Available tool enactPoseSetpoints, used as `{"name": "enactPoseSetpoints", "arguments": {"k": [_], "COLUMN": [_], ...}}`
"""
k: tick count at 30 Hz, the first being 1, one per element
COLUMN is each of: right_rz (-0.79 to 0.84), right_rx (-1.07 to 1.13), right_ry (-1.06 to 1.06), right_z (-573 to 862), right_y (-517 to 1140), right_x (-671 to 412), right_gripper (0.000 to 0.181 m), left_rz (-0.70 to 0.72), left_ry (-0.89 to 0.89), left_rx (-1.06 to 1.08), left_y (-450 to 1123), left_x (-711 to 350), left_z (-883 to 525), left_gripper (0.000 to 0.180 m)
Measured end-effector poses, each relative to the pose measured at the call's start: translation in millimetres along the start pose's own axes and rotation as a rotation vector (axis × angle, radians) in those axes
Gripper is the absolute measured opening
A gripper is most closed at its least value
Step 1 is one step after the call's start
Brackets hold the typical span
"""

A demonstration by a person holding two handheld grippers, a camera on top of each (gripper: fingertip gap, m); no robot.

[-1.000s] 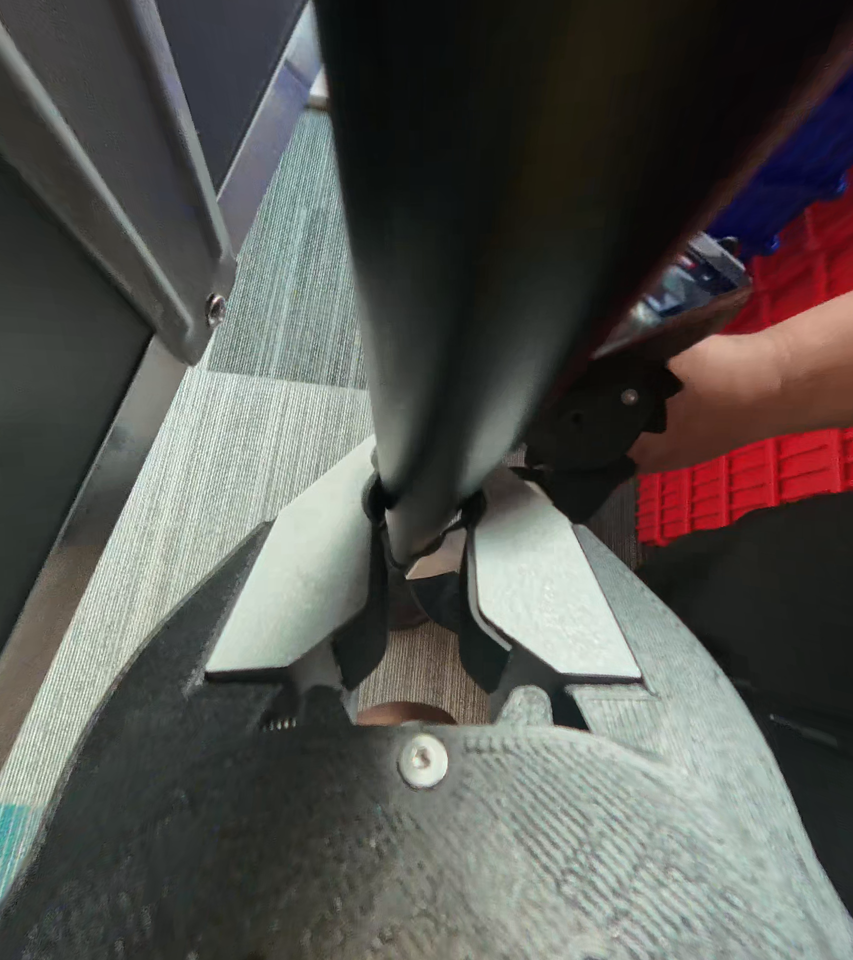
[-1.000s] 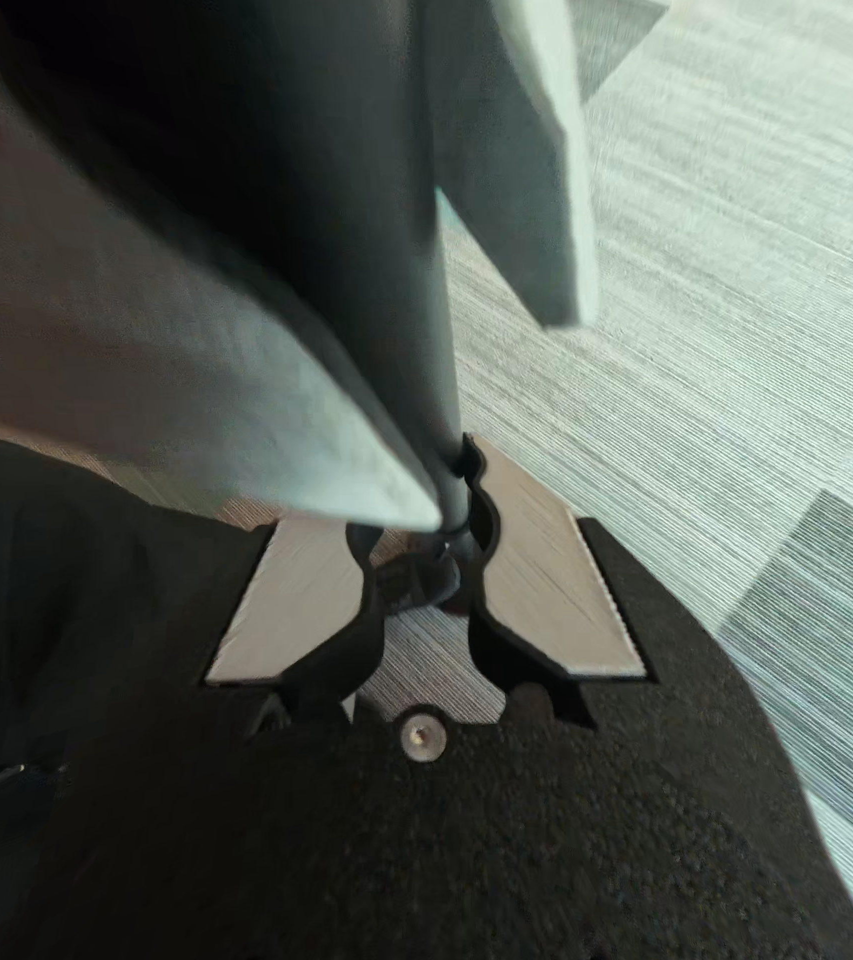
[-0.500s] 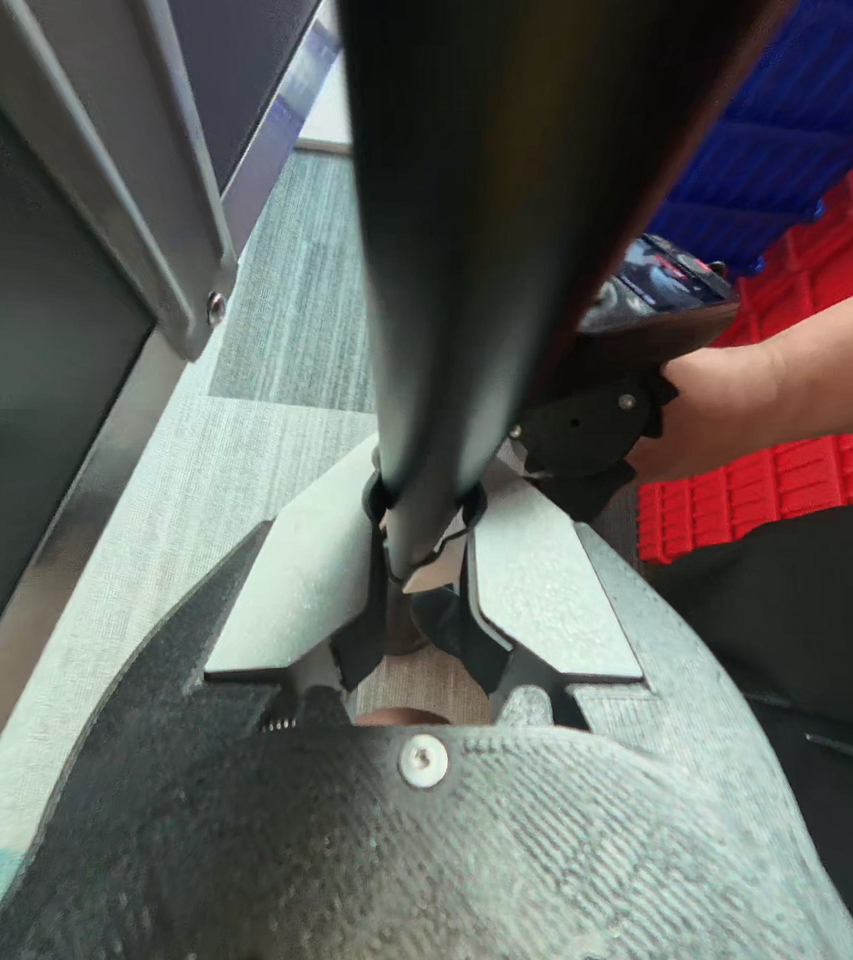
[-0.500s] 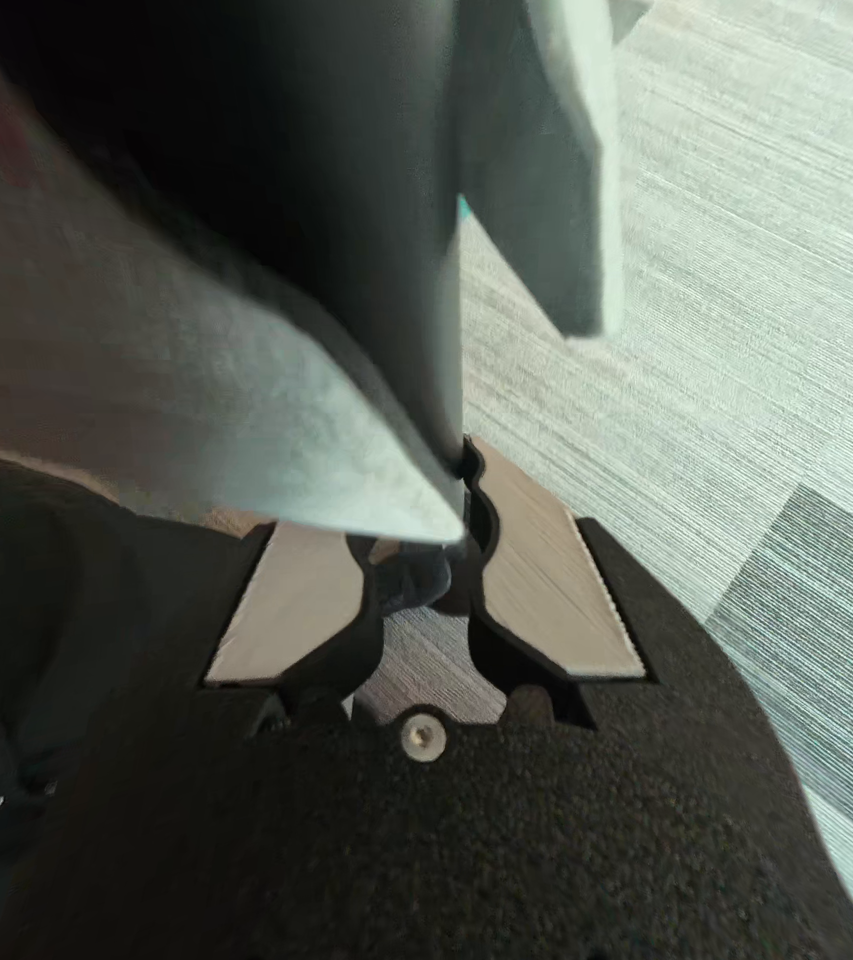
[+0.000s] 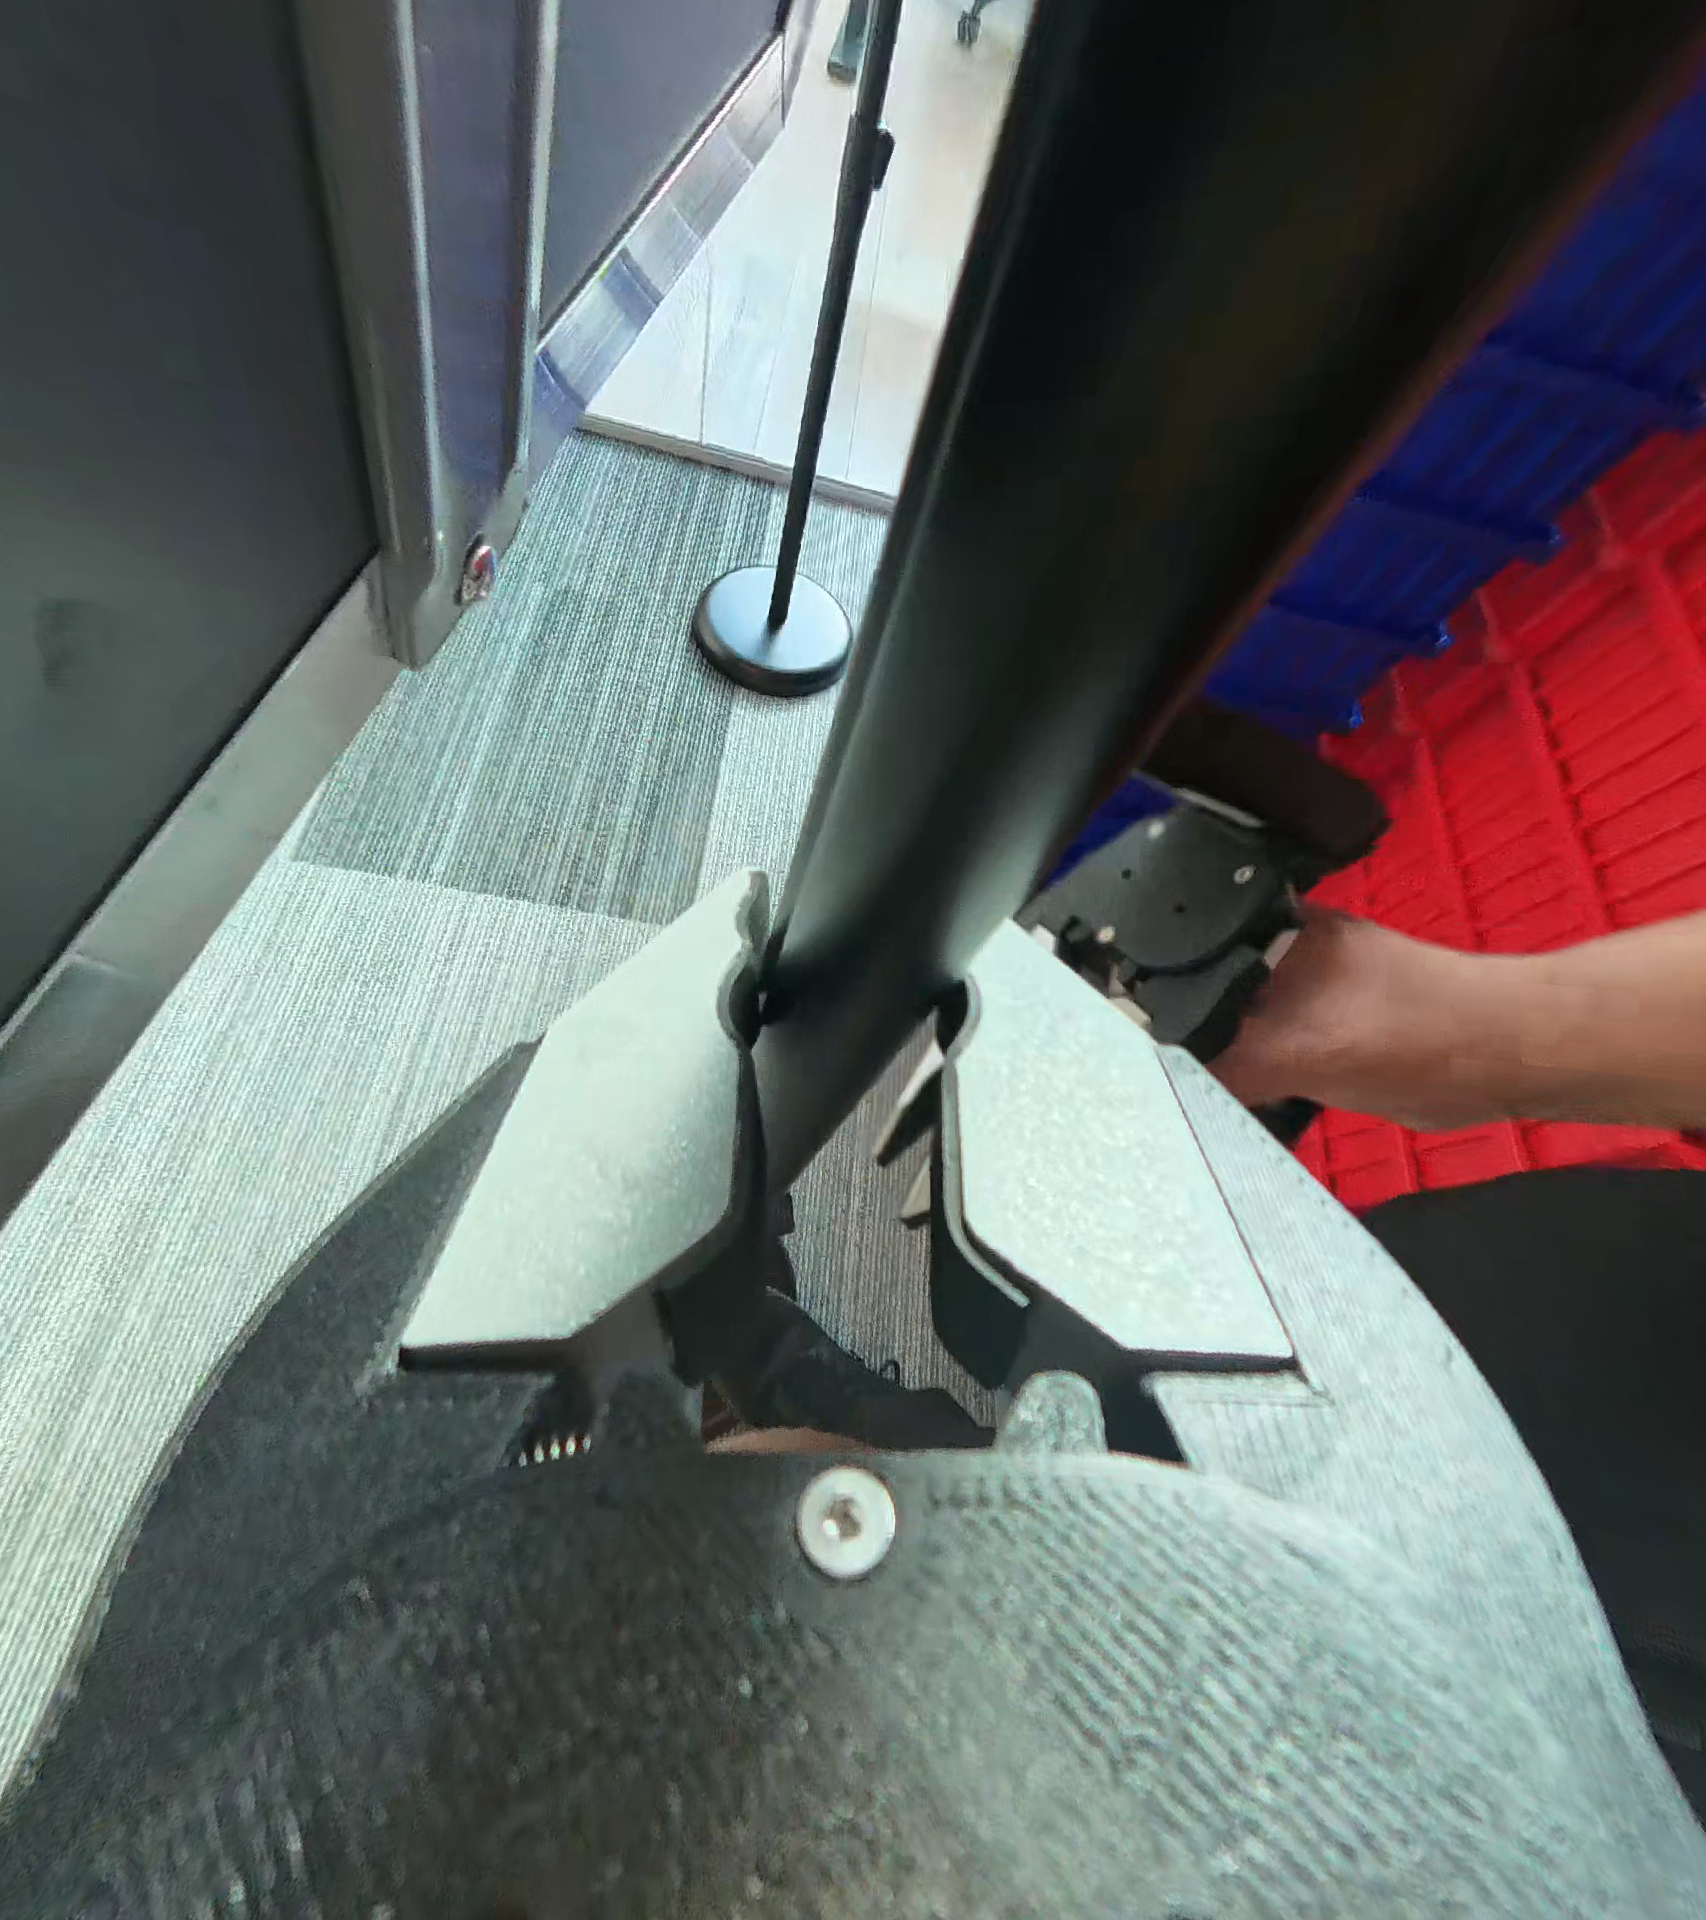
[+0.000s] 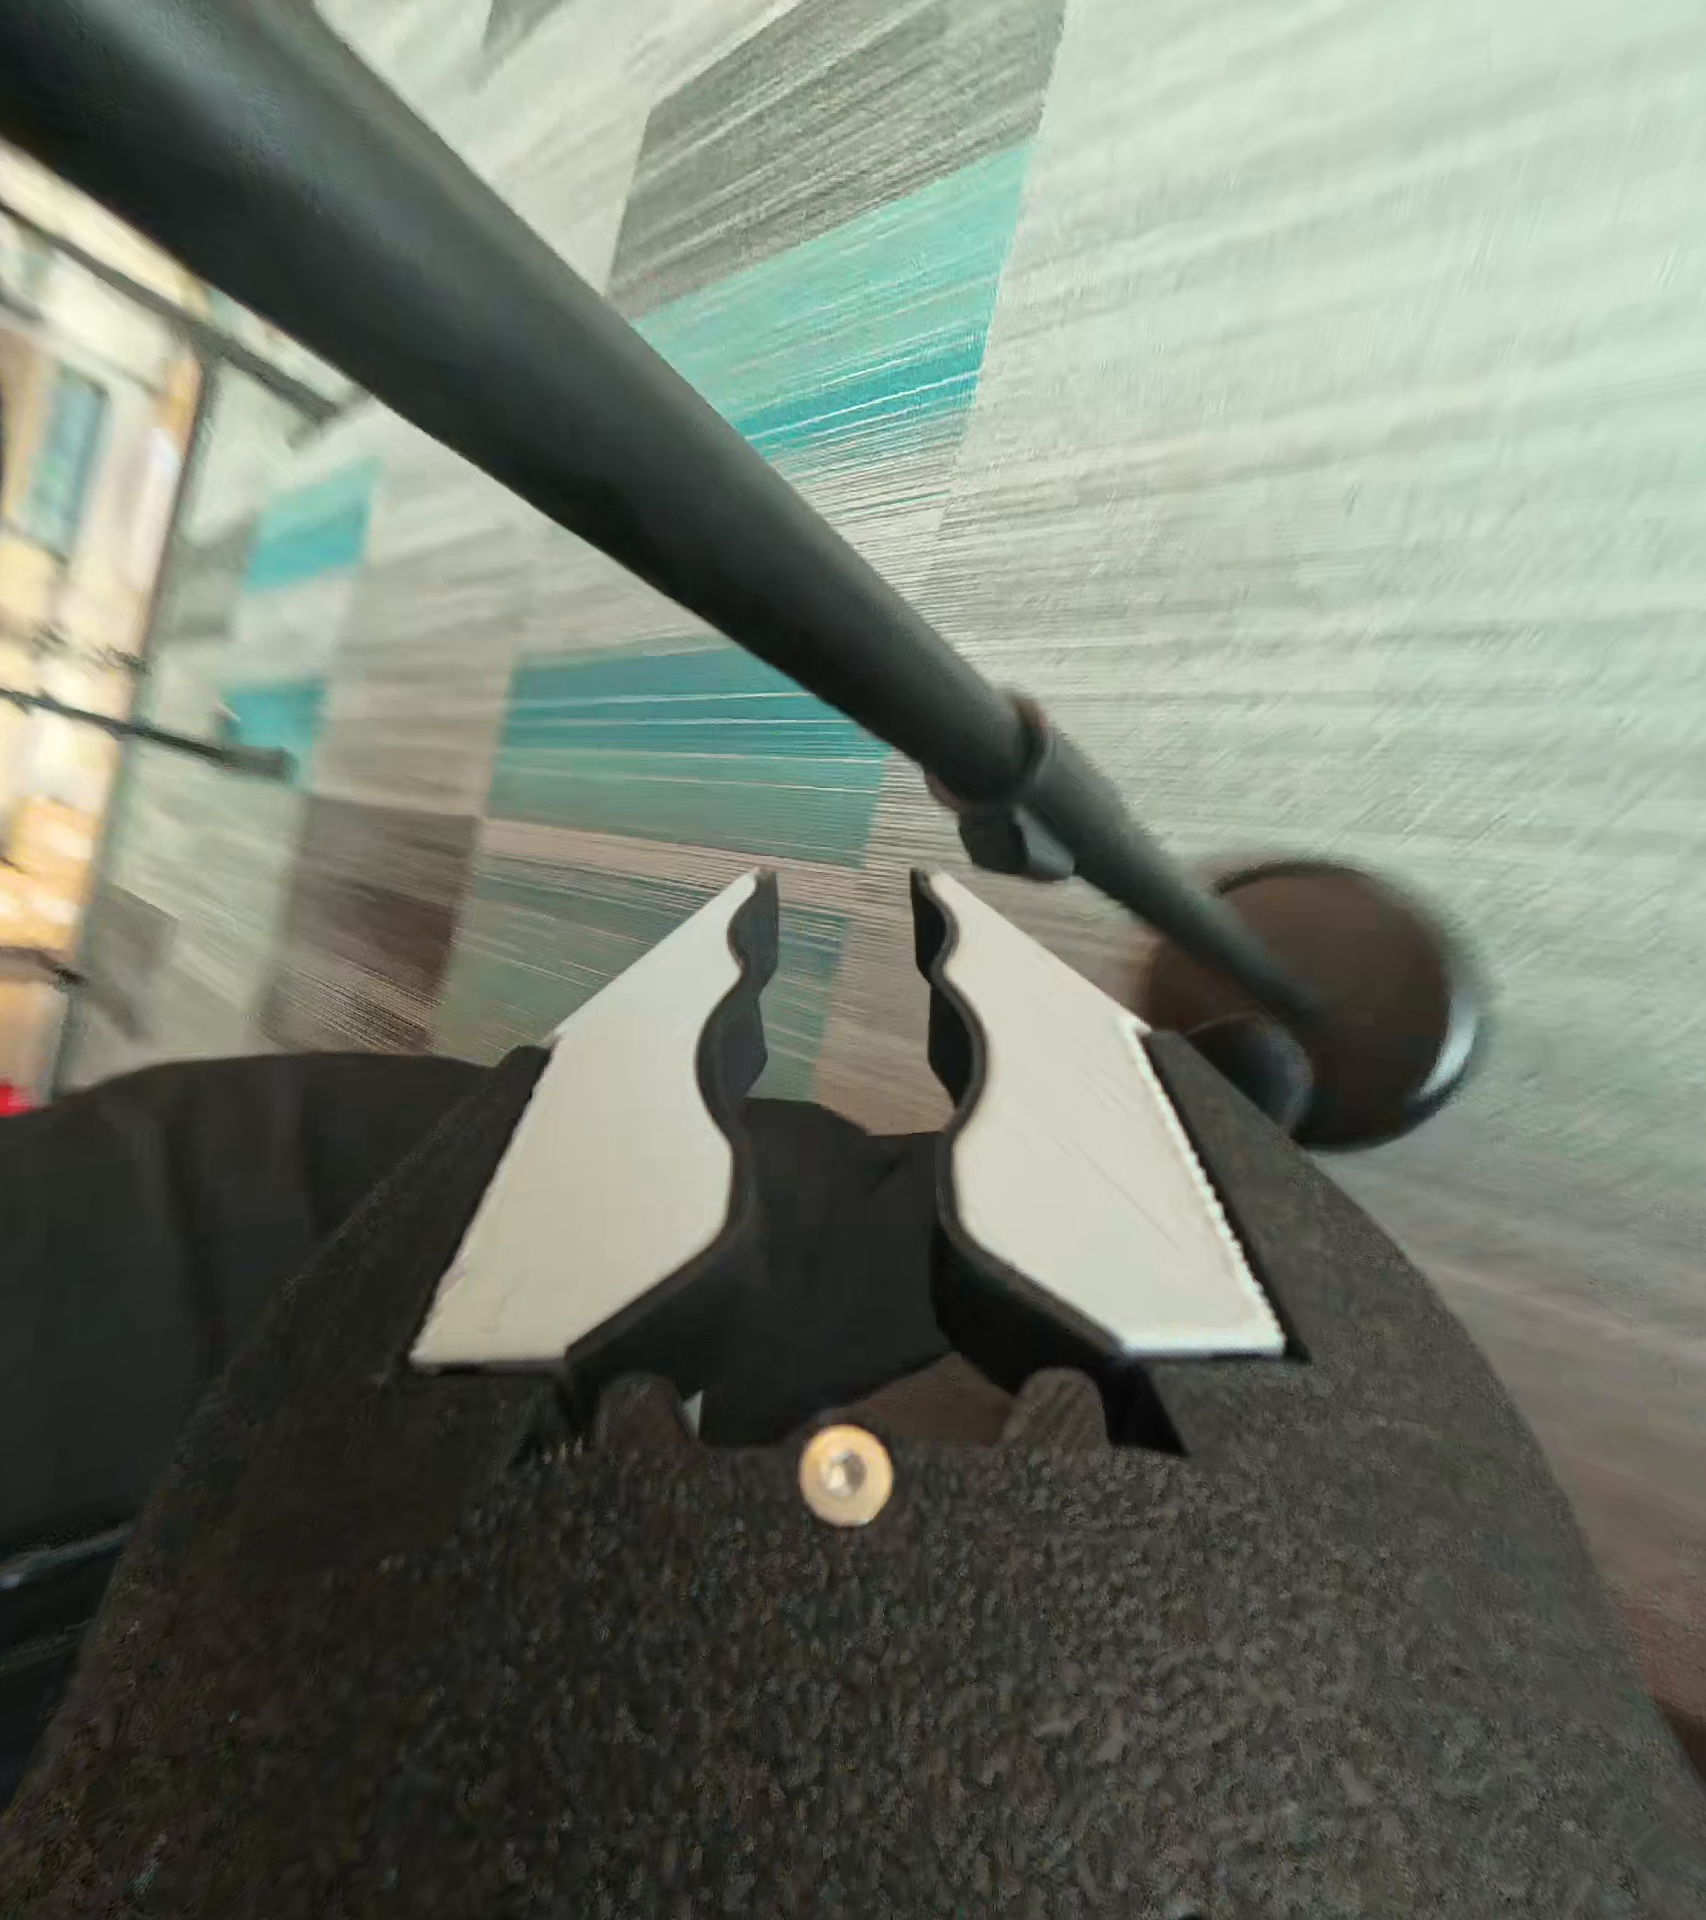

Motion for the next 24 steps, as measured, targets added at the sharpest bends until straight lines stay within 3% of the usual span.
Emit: {"name": "enactPoseSetpoints", "arguments": {"k": [4, 5, 8, 15, 20, 23, 24], "right_rz": [0.078, 0.077, 0.091, 0.324, 0.268, 0.284, 0.277], "right_rx": [-0.137, -0.208, -0.349, -0.499, -0.131, -0.156, -0.176], "right_ry": [0.367, 0.458, 0.664, 1.094, 0.957, 0.854, 0.822], "right_z": [4.1, 1.7, 1.3, 27.9, 50.3, 48.8, 47.0], "right_y": [8.6, 13.0, 26.9, 60.4, 59.5, 52.8, 53.4], "right_x": [38.8, 46.4, 59.3, 42.7, 70.8, 62.1, 58.5], "right_gripper": [0.013, 0.0, 0.0, 0.0, 0.0, 0.0, 0.013], "left_rz": [-0.031, -0.058, -0.102, -0.135, -0.165, -0.158, -0.153], "left_ry": [-0.002, 0.03, 0.131, 0.102, 0.101, 0.095, 0.091], "left_rx": [0.027, 0.025, 0.05, 0.125, 0.145, 0.146, 0.144], "left_y": [0.0, 1.6, 8.0, 15.8, 14.6, 15.6, 16.0], "left_x": [4.8, 8.1, 16.1, 25.0, 25.4, 25.5, 25.5], "left_z": [-2.9, -4.3, -7.5, -11.7, -12.1, -11.9, -12.0], "left_gripper": [0.032, 0.031, 0.028, 0.031, 0.031, 0.031, 0.031]}}
Point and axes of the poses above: each gripper's, where its closed fingertips meet, y out along the fingers, x out of its underside, z = x × y across the jaws, the point moved 6 cm from there along -y, back along the fingers, and after that the axes turned 9 degrees about z, right-handed, at the moved point
